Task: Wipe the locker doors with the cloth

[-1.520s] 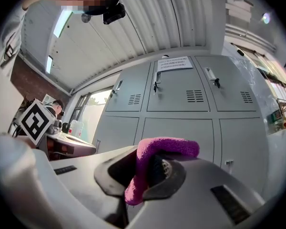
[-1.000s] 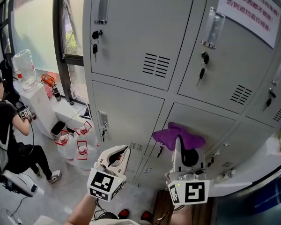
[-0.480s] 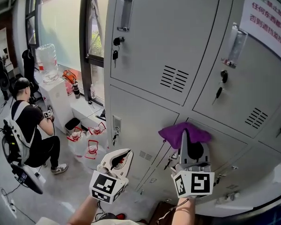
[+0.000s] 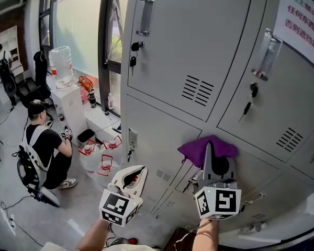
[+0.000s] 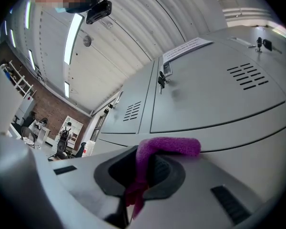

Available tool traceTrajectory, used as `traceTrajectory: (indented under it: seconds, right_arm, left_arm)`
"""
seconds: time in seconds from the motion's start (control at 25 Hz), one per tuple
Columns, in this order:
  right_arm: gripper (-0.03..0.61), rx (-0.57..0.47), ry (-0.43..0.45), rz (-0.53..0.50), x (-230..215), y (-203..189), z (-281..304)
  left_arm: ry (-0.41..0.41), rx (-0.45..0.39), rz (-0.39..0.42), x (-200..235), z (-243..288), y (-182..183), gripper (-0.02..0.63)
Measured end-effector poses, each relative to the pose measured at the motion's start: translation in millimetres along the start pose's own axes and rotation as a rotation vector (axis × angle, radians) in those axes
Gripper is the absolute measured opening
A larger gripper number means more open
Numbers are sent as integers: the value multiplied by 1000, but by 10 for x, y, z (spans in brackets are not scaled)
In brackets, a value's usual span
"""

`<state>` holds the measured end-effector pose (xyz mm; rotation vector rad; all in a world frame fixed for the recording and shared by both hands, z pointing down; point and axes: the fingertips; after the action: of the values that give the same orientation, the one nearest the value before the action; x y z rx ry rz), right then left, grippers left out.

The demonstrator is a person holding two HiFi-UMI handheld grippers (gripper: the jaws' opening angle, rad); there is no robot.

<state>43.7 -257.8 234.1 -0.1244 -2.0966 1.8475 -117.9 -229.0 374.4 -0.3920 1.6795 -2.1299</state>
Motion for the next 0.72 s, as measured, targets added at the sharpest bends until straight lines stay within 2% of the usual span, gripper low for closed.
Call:
traceTrajectory:
  seconds: [0.28, 0.72]
  right_arm:
    - [32, 11, -29, 7, -143, -57, -115]
    - [32, 49, -148, -14, -594, -134, -503]
  left_arm:
    - [-18, 2, 1, -102, 52, 4, 29]
    - [-110, 3, 3, -426, 246, 25, 29]
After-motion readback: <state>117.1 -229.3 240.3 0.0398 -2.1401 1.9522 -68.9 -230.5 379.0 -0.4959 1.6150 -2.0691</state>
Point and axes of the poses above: the fingertips, and each gripper's own axes: z forward along the fingers, x to its left, y out of its top, and after that the axes turned 12 degrees about x, right-handed
